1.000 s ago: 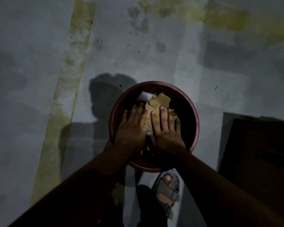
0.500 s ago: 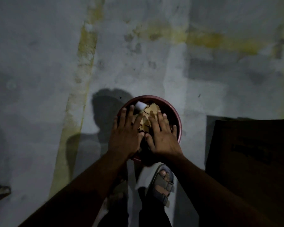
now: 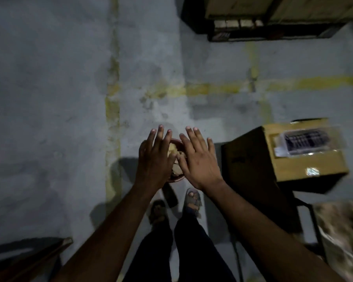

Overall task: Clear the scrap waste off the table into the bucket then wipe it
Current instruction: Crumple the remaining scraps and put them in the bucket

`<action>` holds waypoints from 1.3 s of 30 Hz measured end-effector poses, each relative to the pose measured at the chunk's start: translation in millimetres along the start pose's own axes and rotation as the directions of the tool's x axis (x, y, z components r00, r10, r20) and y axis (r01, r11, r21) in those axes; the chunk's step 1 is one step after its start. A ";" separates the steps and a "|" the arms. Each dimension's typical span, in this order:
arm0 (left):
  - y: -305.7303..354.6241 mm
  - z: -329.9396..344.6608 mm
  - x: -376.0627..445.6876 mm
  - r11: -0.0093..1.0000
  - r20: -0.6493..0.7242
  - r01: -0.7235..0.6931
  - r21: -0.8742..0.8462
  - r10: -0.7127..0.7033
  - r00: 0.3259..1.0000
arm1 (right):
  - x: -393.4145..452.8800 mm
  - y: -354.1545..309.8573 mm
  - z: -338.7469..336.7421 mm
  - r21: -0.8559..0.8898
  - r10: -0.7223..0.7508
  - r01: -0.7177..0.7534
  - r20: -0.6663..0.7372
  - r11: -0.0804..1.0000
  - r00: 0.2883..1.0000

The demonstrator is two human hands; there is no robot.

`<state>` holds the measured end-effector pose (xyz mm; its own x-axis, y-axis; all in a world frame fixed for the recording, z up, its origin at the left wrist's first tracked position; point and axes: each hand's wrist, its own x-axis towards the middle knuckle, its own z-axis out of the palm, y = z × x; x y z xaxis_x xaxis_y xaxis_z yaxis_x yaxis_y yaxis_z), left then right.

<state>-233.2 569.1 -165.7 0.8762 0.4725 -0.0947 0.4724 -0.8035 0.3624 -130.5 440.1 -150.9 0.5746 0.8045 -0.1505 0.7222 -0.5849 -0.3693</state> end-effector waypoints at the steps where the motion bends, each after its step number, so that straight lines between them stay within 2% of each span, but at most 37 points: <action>1: 16.1 -21.7 -5.9 1.000 -0.019 -0.025 -0.007 0.025 0.999 | -15.7 -6.6 -22.5 -0.009 0.036 -0.036 -0.019 0.999 0.999; 3: 47.2 -57.4 -20.8 0.997 -0.066 -0.070 -0.045 0.067 0.996 | -48.2 -14.7 -61.4 -0.024 0.091 -0.093 -0.075 0.995 0.993; 5: 79.6 -83.7 -37.7 0.980 -0.099 -0.195 -0.036 0.191 0.977 | -84.8 -18.0 -95.0 -0.033 0.158 -0.165 -0.162 0.986 0.974; 9: 150.6 -108.1 -66.1 0.913 -0.067 -0.407 -0.023 0.405 0.912 | -162.0 -9.2 -144.3 -0.023 0.284 -0.306 -0.313 0.952 0.906; 14: 256.7 -97.6 -88.7 0.759 -0.020 -0.650 -0.050 0.650 0.760 | -262.1 28.9 -173.0 0.050 0.475 -0.527 -0.509 0.849 0.718; 18: 351.0 -60.9 -116.0 0.604 0.000 -0.796 -0.043 0.797 0.604 | -346.2 81.1 -178.0 0.142 0.621 -0.679 -0.568 0.720 0.540; 21: 420.7 -20.2 -146.5 0.506 0.050 -0.861 -0.042 0.862 0.504 | -415.3 121.7 -173.6 0.195 0.700 -0.758 -0.572 0.623 0.428; 24: 481.5 21.5 -188.4 0.446 0.115 -0.894 -0.044 0.891 0.439 | -482.5 160.5 -162.9 0.221 0.750 -0.802 -0.550 0.555 0.367; 28: 550.1 72.0 -240.7 0.328 0.175 -0.944 -0.032 0.932 0.318 | -563.0 207.4 -145.2 0.248 0.811 -0.858 -0.515 0.450 0.277; 31: 588.9 98.0 -263.6 0.289 0.231 -0.956 -0.043 0.934 0.272 | -609.1 227.3 -134.9 0.321 0.859 -0.870 -0.473 0.374 0.195; 34: 604.1 118.4 -272.1 0.249 0.271 -0.968 -0.016 0.933 0.236 | -640.5 246.0 -124.5 0.374 0.891 -0.856 -0.412 0.356 0.190; 37: 593.8 140.8 -269.4 0.256 0.357 -0.967 0.013 0.902 0.244 | -670.6 272.5 -103.1 0.432 0.933 -0.837 -0.271 0.337 0.236; 39: 568.8 161.5 -261.2 0.287 0.445 -0.958 0.022 0.855 0.266 | -687.6 286.5 -82.7 0.474 0.957 -0.833 -0.192 0.285 0.218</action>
<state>-178.0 -69.8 -84.6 0.6795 -0.7224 -0.1280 -0.7017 -0.6909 0.1742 -286.8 -289.2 -77.4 0.8902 -0.4040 -0.2104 -0.4555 -0.7876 -0.4149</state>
